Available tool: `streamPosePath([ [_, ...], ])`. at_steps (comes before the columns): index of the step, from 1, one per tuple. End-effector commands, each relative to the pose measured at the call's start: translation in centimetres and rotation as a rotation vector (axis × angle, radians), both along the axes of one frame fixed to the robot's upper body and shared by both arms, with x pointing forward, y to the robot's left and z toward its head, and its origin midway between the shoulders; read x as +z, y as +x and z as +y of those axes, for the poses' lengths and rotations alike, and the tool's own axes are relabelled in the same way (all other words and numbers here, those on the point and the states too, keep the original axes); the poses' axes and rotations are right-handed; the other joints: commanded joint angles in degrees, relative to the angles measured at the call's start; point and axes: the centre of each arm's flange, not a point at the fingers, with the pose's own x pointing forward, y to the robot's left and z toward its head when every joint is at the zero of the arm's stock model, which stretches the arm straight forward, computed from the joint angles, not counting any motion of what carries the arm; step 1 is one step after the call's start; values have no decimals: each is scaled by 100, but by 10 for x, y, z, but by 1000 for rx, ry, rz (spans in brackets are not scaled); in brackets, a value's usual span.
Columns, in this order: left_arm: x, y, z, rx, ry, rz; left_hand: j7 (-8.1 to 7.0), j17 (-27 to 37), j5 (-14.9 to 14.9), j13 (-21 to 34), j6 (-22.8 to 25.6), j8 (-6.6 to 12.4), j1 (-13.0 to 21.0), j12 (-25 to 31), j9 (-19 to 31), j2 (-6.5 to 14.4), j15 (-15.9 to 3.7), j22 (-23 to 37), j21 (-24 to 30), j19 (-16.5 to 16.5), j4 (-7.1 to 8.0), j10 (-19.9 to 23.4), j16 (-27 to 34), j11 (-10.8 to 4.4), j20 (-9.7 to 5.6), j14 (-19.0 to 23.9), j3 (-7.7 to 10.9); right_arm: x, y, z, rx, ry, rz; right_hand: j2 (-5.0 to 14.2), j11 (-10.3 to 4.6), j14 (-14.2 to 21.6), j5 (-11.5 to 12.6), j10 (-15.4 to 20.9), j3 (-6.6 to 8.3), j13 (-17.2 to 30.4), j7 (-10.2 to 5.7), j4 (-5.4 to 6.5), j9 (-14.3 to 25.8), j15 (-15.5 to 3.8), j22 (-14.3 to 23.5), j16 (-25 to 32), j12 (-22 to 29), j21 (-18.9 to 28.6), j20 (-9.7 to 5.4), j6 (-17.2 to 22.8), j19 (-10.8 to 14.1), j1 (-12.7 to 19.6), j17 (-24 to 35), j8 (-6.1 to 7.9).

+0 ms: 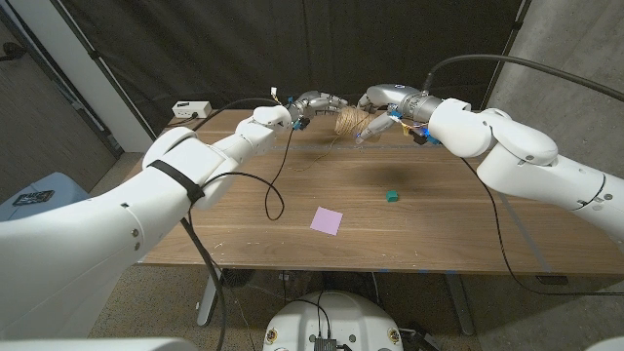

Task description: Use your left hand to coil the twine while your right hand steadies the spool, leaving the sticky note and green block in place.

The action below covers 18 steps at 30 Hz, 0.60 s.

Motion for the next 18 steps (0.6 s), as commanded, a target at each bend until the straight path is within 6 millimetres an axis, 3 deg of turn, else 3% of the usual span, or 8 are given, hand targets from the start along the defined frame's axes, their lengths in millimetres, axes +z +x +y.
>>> streamPosePath([
  [1,-27,9,5,47,27,55,-7,27,46,30,8,-7,48,-20,27,39,15,-2,29,-28,-10,7,-11,-8,13,20,-14,4,1,-5,1,15,-13,864,-989,293,33,1027,6,25,-968,23,12,-986,22,19,20,-15,-94,1025,51,755,30,37],
  [18,-42,8,-8,21,66,71,-23,29,52,54,-4,-19,62,-45,29,29,24,-3,37,-46,-13,-5,-34,-4,17,5,-19,19,1,-11,-11,41,-74,871,-969,319,31,1052,-9,38,-947,29,12,-982,22,5,20,-17,-99,1034,50,758,45,39],
])
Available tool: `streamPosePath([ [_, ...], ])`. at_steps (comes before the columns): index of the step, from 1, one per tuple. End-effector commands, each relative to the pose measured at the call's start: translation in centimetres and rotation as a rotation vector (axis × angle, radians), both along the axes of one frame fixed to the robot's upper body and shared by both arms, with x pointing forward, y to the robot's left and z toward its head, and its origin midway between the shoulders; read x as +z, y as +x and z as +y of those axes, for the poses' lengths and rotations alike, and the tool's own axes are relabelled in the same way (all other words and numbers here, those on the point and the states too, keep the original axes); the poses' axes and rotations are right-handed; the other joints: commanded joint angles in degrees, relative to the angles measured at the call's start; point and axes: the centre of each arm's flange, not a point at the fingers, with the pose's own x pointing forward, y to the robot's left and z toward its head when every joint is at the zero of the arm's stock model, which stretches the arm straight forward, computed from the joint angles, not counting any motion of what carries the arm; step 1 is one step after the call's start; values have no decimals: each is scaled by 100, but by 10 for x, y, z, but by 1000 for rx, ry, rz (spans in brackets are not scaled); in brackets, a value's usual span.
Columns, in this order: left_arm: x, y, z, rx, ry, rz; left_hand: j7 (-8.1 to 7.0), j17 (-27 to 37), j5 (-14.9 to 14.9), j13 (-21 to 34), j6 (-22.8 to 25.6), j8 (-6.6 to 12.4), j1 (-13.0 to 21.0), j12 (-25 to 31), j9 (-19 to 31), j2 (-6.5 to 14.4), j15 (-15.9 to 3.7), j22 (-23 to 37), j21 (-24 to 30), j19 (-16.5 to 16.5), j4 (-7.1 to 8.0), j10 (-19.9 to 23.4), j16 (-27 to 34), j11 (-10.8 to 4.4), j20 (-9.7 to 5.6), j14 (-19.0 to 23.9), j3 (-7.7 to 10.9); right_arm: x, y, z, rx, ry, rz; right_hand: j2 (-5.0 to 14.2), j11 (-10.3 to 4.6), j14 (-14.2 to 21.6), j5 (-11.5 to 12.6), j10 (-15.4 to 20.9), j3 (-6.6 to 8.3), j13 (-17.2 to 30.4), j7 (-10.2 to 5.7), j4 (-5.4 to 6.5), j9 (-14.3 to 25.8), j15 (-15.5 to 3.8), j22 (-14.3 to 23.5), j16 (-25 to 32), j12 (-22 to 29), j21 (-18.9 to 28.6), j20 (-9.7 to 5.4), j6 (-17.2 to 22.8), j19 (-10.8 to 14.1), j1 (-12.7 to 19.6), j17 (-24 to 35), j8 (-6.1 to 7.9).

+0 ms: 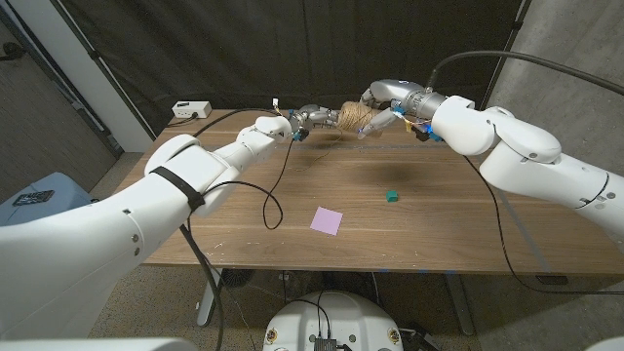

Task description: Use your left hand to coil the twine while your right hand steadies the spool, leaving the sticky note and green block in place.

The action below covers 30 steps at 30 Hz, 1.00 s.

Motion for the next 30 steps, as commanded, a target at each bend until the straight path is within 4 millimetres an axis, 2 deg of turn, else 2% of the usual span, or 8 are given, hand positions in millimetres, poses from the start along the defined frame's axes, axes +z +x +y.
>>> streamPosePath([
  [1,-12,-1,-9,-35,22,13,-21,4,52,27,-4,-19,33,-23,29,6,27,-3,37,-17,-10,-5,-35,-4,-13,2,-18,12,1,-3,-10,15,-46,867,-991,295,37,1033,-2,19,-964,20,8,-984,22,23,29,-17,-100,1025,51,767,28,19],
  [14,-27,-10,-25,-152,48,9,-15,10,54,35,-6,-25,26,-39,30,9,35,-3,44,-27,1,8,-48,4,-10,-6,-27,24,8,0,-13,19,-76,887,-974,296,40,1039,-14,22,-950,30,10,-971,22,5,17,-18,-99,1028,51,769,45,19],
  [30,-37,-11,-28,-167,91,12,-9,18,57,51,-5,-33,39,-66,32,10,38,-4,55,-40,-2,3,-61,9,-4,-4,-32,35,3,-10,-43,31,-133,894,-987,298,43,1032,-27,30,-963,29,7,-977,23,-20,2,-18,-107,1029,52,772,57,15],
])
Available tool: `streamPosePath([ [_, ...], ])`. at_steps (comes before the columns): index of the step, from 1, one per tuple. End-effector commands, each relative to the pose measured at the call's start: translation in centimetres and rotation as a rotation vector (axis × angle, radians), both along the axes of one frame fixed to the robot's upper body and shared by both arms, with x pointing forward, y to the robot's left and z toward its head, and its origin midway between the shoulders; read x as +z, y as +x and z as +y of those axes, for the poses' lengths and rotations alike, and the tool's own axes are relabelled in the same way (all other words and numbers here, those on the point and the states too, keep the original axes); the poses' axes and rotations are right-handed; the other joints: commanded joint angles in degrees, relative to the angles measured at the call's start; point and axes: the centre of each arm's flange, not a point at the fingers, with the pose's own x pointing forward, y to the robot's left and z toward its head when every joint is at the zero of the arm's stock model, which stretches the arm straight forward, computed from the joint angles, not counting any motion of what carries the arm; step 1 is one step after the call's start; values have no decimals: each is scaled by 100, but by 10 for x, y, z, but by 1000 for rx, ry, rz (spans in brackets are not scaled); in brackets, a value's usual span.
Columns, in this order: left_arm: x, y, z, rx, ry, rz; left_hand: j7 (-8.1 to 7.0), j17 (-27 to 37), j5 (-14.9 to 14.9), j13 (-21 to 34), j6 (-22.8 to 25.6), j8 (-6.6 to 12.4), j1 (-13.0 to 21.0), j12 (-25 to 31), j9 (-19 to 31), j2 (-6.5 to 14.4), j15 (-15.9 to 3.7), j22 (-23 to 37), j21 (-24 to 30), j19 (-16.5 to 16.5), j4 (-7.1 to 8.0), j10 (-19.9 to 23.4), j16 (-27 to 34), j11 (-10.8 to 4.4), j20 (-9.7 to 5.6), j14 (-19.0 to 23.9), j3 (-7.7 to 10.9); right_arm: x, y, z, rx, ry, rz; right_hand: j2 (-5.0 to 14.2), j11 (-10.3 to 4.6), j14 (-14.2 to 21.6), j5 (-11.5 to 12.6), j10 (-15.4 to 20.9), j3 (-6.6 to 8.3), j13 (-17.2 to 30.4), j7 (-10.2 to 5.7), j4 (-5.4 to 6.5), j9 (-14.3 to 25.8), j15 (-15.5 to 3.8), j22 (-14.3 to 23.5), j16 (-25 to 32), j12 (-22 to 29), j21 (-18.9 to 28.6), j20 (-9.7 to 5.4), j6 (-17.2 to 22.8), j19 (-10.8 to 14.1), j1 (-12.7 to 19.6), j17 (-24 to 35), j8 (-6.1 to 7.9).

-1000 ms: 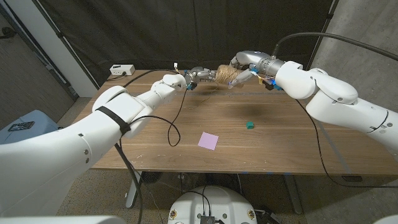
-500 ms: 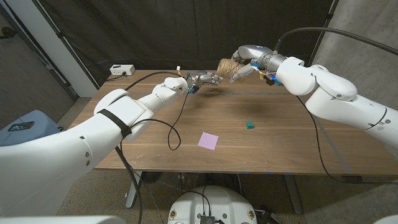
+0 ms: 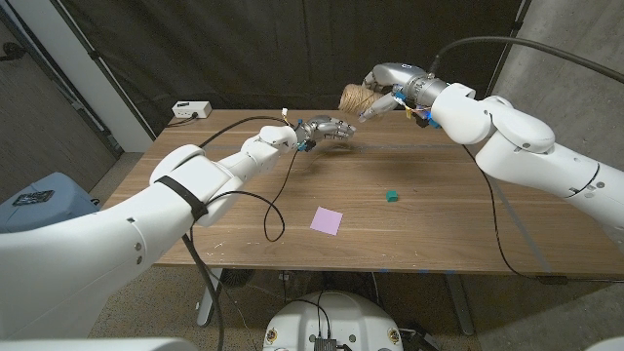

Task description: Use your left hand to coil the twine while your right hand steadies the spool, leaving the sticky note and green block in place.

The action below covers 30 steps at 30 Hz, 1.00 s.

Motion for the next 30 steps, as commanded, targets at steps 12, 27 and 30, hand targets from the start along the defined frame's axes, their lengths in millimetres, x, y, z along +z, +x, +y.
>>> streamPosePath([
  [12,-22,-7,-14,-83,85,2,-10,26,60,34,-13,-40,51,-41,5,12,39,-5,42,-45,-22,5,-25,22,1,-3,-18,20,-4,-15,-56,19,-74,888,-983,271,37,1006,-20,43,-987,1,19,-974,23,-7,41,-17,-110,1000,54,779,43,12],
  [27,-43,-15,-28,-167,104,21,-20,31,65,50,-15,-47,66,-61,7,16,42,-5,53,-53,-23,8,-40,13,5,-3,-19,31,6,-11,-54,1,-83,893,-984,274,37,1008,-40,48,-986,10,20,-962,24,-25,29,-17,-112,1006,53,769,58,12],
  [30,-47,-16,-31,-182,109,24,-12,39,65,50,-8,-46,70,-69,7,21,43,-5,55,-54,-22,2,-41,14,5,-16,-22,34,9,-10,-54,-5,-82,896,-962,275,37,1013,-42,52,-976,9,20,-971,24,-28,30,-17,-110,1006,54,772,61,11],
])
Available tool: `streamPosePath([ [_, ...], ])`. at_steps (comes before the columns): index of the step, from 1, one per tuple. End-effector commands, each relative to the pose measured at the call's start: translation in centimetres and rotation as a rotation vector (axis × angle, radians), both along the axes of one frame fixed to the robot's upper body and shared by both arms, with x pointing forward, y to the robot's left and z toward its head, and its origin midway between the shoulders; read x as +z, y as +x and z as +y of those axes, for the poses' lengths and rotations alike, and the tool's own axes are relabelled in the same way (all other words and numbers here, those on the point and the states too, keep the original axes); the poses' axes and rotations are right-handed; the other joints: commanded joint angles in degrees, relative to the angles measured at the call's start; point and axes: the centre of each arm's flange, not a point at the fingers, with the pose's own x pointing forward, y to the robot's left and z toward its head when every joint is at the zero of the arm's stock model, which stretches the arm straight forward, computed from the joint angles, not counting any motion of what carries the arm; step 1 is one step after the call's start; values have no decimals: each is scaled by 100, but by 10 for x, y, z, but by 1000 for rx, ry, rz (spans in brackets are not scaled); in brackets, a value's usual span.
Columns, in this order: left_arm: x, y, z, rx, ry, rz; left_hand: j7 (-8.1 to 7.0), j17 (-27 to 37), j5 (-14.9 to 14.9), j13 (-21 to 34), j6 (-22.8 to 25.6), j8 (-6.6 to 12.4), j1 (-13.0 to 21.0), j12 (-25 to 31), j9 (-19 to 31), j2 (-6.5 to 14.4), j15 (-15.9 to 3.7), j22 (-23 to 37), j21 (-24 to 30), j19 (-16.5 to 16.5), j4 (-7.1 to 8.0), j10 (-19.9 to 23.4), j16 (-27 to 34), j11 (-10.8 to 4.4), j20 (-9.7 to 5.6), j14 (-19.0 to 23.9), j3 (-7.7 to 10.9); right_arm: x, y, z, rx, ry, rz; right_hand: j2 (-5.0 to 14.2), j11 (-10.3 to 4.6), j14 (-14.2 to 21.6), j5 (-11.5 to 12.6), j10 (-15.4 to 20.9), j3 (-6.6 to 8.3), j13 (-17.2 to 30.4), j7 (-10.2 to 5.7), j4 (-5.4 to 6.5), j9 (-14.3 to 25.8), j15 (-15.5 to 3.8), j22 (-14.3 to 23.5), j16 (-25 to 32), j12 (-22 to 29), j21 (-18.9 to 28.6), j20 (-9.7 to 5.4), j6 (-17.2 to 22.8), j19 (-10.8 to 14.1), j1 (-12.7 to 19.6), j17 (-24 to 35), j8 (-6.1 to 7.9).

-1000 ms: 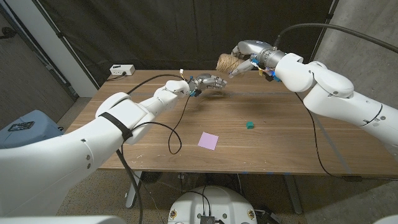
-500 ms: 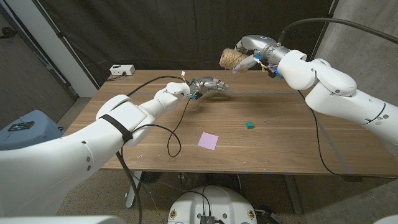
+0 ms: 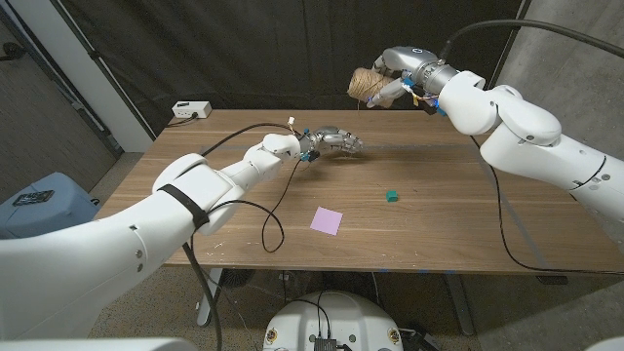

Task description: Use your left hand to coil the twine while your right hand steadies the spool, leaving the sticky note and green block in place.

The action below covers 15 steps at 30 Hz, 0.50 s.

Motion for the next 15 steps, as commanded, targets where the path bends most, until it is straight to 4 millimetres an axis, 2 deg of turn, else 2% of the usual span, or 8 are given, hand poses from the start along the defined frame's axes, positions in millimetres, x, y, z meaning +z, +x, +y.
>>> streamPosePath([
  [1,-16,-7,-11,-71,20,15,-4,12,22,24,-8,0,70,-18,8,21,40,-5,56,-32,-5,0,-8,13,-17,-7,-6,9,11,4,-1,-18,1,896,-952,250,50,1016,14,29,-983,16,17,-968,24,-10,7,-17,-112,1004,54,773,32,21],
  [15,-28,-15,-23,-136,40,22,-11,24,23,44,-20,-11,87,-32,10,16,38,-5,67,-41,-11,13,-18,32,-15,-10,-15,18,28,3,-23,-17,12,909,-948,263,50,1010,2,44,-992,17,15,-975,24,-21,-2,-18,-109,1004,51,777,50,17],
])
